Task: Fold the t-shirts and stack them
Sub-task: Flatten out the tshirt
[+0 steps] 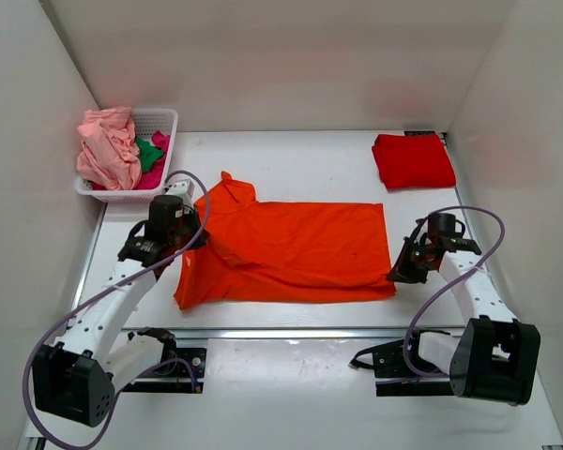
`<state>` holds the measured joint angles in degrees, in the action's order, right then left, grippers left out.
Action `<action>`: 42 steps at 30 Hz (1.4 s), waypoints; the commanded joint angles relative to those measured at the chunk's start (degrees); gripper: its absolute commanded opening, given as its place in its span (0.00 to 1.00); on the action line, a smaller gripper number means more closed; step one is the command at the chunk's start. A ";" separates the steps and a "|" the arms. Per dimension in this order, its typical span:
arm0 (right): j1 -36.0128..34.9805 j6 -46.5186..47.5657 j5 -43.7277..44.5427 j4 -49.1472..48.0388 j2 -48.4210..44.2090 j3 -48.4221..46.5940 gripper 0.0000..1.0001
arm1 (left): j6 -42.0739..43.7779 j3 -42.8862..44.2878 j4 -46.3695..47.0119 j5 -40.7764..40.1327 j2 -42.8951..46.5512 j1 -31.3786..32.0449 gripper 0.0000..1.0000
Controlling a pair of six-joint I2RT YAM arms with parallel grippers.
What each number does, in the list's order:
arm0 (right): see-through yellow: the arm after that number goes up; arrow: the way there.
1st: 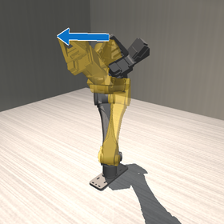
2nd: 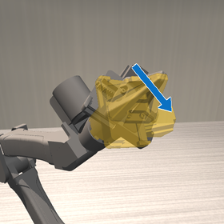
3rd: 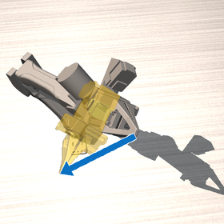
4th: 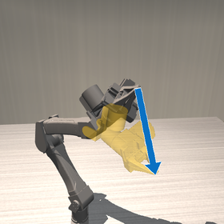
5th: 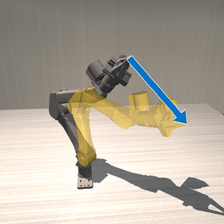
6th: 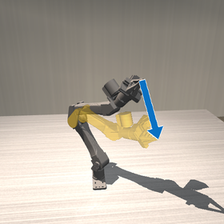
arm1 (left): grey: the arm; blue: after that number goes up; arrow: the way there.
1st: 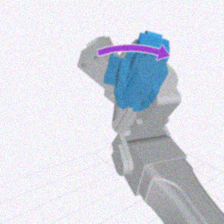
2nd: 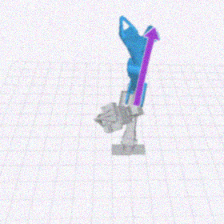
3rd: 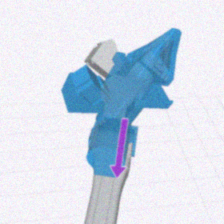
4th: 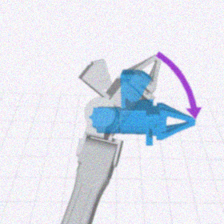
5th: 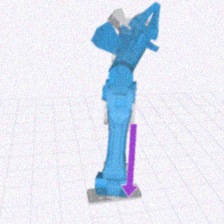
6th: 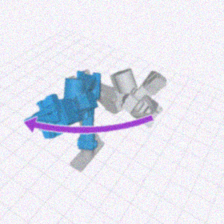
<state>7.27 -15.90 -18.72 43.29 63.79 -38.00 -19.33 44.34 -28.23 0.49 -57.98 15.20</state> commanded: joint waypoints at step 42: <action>-1.64 1.23 -3.35 -17.36 31.27 -59.25 0.00 | 4.04 58.74 2.67 0.55 -34.17 -7.82 0.00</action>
<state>6.59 -13.34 -21.91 31.35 89.21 -83.81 -15.66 87.11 -25.98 -0.80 -83.42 8.73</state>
